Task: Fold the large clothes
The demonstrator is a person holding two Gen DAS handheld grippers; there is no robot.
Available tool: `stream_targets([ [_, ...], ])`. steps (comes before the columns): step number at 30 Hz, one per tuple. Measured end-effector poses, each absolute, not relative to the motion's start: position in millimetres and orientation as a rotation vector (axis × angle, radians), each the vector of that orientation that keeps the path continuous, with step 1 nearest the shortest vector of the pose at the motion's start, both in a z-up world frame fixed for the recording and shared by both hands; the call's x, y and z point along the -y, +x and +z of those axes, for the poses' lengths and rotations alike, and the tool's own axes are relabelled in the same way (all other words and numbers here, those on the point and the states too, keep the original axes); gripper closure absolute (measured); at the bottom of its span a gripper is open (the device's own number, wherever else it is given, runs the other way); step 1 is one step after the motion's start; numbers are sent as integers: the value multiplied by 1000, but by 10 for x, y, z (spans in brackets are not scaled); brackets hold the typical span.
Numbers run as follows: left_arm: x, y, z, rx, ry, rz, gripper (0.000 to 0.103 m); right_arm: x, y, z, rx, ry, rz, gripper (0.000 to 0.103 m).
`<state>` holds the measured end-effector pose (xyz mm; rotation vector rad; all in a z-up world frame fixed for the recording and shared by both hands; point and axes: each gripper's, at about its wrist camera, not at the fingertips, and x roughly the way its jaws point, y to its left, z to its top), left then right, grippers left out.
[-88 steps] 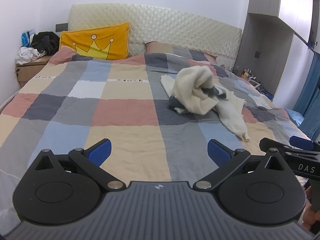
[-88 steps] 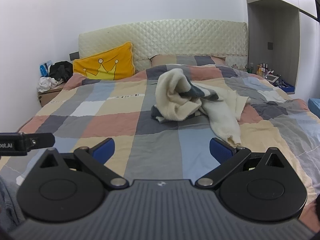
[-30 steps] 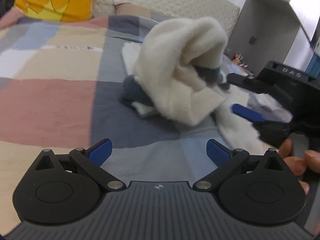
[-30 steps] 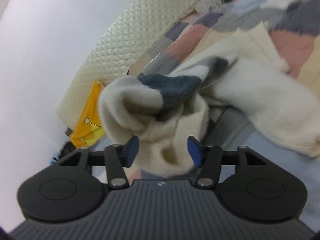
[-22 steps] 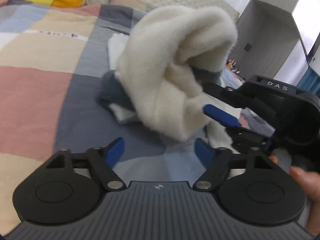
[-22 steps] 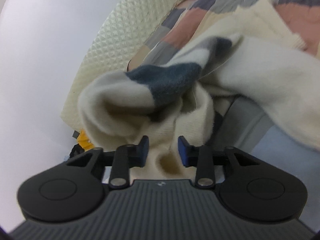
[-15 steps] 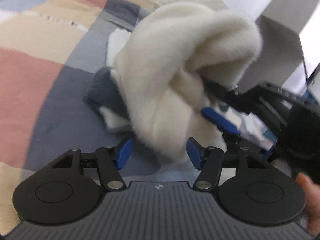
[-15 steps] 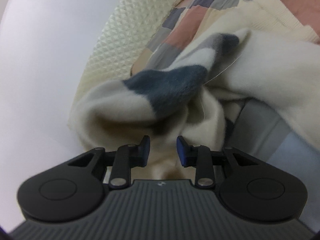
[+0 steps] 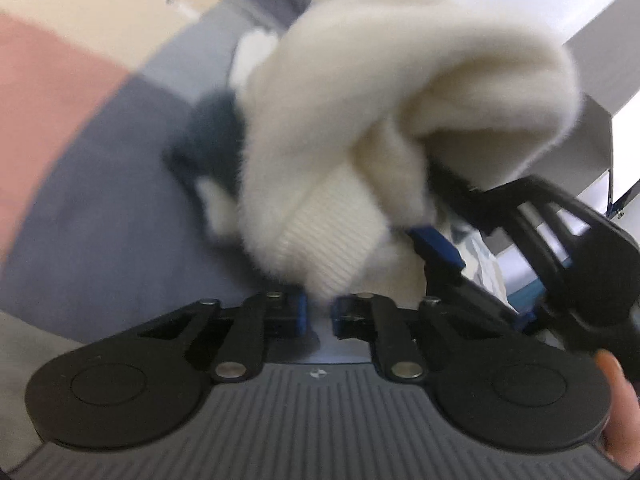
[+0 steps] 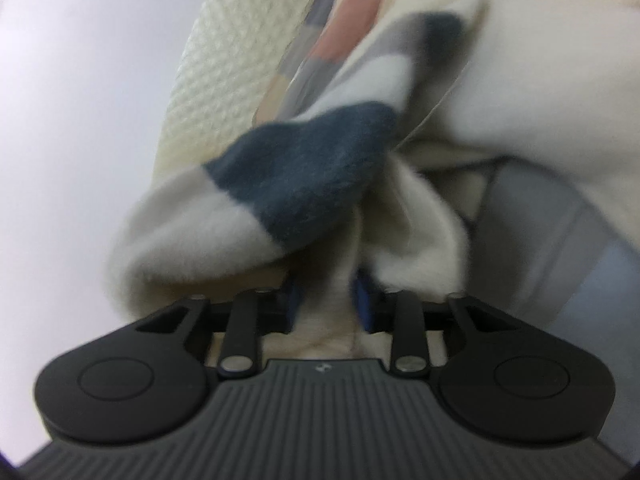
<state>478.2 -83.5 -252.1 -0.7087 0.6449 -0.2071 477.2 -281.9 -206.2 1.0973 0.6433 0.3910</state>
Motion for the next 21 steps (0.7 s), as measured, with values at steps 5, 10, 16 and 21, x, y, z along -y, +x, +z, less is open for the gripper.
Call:
stream_targets([
  [5,638,4690,-2385,-611,-724,-181,96,2859,4739,-1911,-598,1113,436,92],
  [10,454,4468,-2102,-557,-701,-173,97,2783,4566,-1600,-554,1001,510,96],
  [16,124,4120,-1464,-481,-655,-137,98,2698,4252,-1167,-427,943,606,99],
  [21,-184,3883,-1115,-456,-672,-109,99,2724,3782,-850,-334,846,624,99],
])
